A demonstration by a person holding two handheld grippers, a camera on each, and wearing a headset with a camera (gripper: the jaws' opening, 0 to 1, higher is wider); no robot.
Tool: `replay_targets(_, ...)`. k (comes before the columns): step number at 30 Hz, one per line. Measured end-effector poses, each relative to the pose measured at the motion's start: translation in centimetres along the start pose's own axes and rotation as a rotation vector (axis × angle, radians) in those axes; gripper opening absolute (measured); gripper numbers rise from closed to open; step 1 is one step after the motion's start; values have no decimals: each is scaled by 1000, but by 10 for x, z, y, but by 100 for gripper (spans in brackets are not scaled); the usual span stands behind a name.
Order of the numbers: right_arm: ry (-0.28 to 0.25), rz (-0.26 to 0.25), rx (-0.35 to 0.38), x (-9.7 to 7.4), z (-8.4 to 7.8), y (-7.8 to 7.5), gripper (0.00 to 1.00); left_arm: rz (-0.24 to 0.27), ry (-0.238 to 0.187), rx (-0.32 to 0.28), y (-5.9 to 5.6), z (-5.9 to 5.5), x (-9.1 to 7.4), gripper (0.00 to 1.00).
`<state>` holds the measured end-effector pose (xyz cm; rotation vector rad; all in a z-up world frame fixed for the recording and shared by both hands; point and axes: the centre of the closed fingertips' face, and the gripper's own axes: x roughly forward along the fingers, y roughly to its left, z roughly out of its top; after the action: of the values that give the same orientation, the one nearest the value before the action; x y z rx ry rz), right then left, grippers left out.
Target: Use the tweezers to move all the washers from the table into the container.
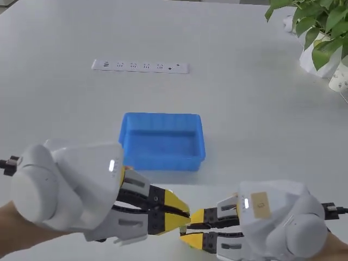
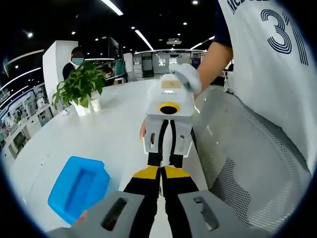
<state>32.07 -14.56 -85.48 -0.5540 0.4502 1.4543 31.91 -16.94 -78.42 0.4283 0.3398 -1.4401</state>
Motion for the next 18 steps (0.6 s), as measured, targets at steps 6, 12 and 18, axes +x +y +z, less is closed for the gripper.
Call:
replay_targets(6,17,3,-17,2,1,1,10,6,11,4,0,-2,-3,5)
replay_targets(12,24,24,-27,3,1,1,10,-2,13,9,-2,-2,-2,5)
replay_targets(18,11,33,-23,3,4,-1,10,-3,5,-5,3,0,-4,5)
